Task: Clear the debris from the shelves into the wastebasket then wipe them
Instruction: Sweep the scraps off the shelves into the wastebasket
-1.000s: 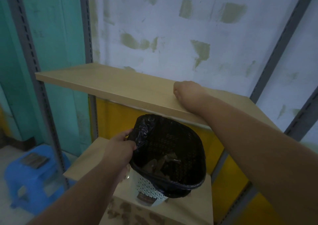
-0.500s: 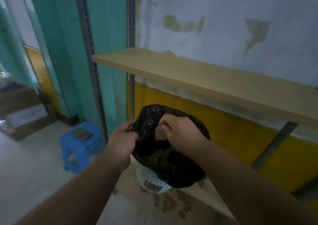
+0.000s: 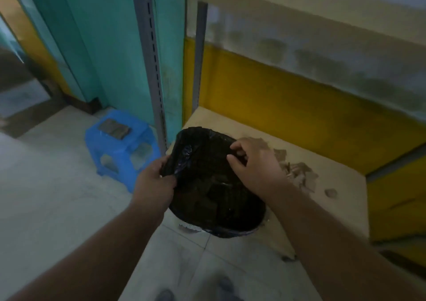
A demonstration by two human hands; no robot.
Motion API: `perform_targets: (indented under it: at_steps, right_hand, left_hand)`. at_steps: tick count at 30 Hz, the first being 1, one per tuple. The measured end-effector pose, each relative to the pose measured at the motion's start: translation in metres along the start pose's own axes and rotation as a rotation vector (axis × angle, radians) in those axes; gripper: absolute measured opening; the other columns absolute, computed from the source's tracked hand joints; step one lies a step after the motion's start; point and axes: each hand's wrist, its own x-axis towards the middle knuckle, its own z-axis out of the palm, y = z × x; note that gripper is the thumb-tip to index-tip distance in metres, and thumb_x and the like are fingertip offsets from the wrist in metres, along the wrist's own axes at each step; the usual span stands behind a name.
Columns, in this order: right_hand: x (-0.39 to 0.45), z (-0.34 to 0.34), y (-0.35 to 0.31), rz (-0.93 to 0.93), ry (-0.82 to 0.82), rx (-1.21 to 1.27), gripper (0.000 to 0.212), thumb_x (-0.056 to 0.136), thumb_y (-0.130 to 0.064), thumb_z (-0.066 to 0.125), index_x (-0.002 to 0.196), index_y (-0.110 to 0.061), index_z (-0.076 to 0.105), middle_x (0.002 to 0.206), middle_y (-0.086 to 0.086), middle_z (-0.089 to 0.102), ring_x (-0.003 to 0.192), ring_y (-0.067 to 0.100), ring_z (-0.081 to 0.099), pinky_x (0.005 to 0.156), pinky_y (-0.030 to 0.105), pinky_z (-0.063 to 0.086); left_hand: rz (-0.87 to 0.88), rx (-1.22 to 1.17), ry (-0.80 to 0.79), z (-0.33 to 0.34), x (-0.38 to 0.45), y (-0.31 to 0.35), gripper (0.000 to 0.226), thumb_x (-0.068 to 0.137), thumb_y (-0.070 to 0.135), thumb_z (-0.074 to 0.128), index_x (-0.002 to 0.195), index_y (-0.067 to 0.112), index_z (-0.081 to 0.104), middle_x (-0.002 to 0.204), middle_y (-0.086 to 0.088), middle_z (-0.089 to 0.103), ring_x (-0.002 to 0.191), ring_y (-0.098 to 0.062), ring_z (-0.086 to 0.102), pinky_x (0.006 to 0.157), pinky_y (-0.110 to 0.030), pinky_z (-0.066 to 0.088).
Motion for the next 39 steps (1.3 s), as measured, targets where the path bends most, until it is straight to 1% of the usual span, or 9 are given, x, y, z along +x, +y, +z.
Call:
perform_targets:
  at_steps: [8,13,17,22,25,28,33,35,39]
  right_hand:
    - [0.024,0.094,0.059,0.136,-0.046,0.069,0.029,0.091,-0.042,0.062,0.115,-0.026,0.06,0.102,-0.011,0.059,0.09,0.003,0.054,0.072,0.02,0.043]
    - [0.045,0.132,0.089,0.193,-0.163,0.054,0.03,0.09,-0.045,0.062,0.116,-0.03,0.057,0.113,-0.013,0.055,0.094,0.0,0.05,0.067,0.01,0.036]
    - [0.088,0.159,0.122,0.198,-0.201,-0.101,0.041,0.088,-0.049,0.06,0.125,-0.032,0.052,0.133,-0.001,0.048,0.119,0.021,0.046,0.09,0.034,0.042]
    - [0.155,0.19,0.167,0.19,-0.336,-0.386,0.05,0.082,-0.053,0.054,0.127,-0.034,0.045,0.133,0.011,0.046,0.121,0.036,0.044,0.097,0.048,0.043]
    - [0.17,0.201,0.184,0.219,-0.393,-0.455,0.06,0.084,-0.053,0.055,0.138,-0.043,0.03,0.156,0.014,0.019,0.139,0.041,0.023,0.108,0.056,0.03]
    - [0.177,0.206,0.189,0.217,-0.48,-0.496,0.06,0.095,-0.04,0.047,0.147,-0.044,0.018,0.162,0.009,-0.004,0.145,0.04,0.006,0.111,0.058,0.019]
    - [0.186,0.206,0.181,0.112,-0.444,-0.598,0.06,0.089,-0.006,0.042,0.145,-0.025,0.031,0.157,0.007,0.019,0.13,0.041,0.031,0.104,0.053,0.036]
    - [0.183,0.205,0.18,0.047,-0.396,-0.611,0.051,0.087,-0.001,0.044,0.136,-0.016,0.04,0.143,0.012,0.035,0.119,0.037,0.039,0.095,0.049,0.044]
    - [0.176,0.205,0.185,-0.032,-0.328,-0.583,0.049,0.083,0.005,0.042,0.129,-0.013,0.047,0.129,0.012,0.046,0.11,0.033,0.041,0.088,0.045,0.048]
  left_hand:
    - [-0.086,0.16,0.144,-0.004,0.033,-0.064,0.061,0.059,0.014,0.049,0.099,0.056,0.067,0.1,0.01,0.073,0.097,-0.022,0.068,0.087,-0.052,0.056]
    - [-0.144,0.164,0.158,0.001,0.046,-0.082,0.064,0.06,0.011,0.048,0.111,0.044,0.067,0.099,0.009,0.073,0.096,-0.022,0.068,0.085,-0.052,0.057]
    - [-0.188,0.15,0.144,0.004,0.068,-0.095,0.063,0.061,0.007,0.046,0.102,0.049,0.069,0.097,0.006,0.074,0.095,-0.025,0.069,0.083,-0.053,0.058]
    - [-0.174,0.167,0.155,0.009,0.087,-0.099,0.066,0.058,0.008,0.045,0.106,0.044,0.071,0.092,0.004,0.075,0.09,-0.027,0.07,0.078,-0.057,0.059]
    - [-0.154,0.21,0.139,0.011,0.096,-0.097,0.064,0.058,0.01,0.045,0.105,0.043,0.071,0.089,0.003,0.075,0.089,-0.029,0.07,0.078,-0.059,0.058]
    - [-0.14,0.233,0.125,0.009,0.1,-0.097,0.065,0.055,0.012,0.044,0.106,0.041,0.071,0.089,0.001,0.075,0.09,-0.032,0.07,0.077,-0.062,0.057]
    - [-0.141,0.244,0.118,0.009,0.103,-0.094,0.06,0.059,0.01,0.044,0.102,0.042,0.072,0.085,0.001,0.075,0.087,-0.032,0.07,0.076,-0.063,0.057]
    - [-0.141,0.236,0.119,0.009,0.102,-0.093,0.06,0.06,0.009,0.044,0.1,0.044,0.072,0.084,0.001,0.075,0.087,-0.031,0.07,0.077,-0.062,0.057]
    - [-0.138,0.257,0.118,0.016,0.096,-0.09,0.057,0.067,0.007,0.047,0.097,0.05,0.069,0.084,0.007,0.074,0.086,-0.025,0.07,0.077,-0.058,0.058]
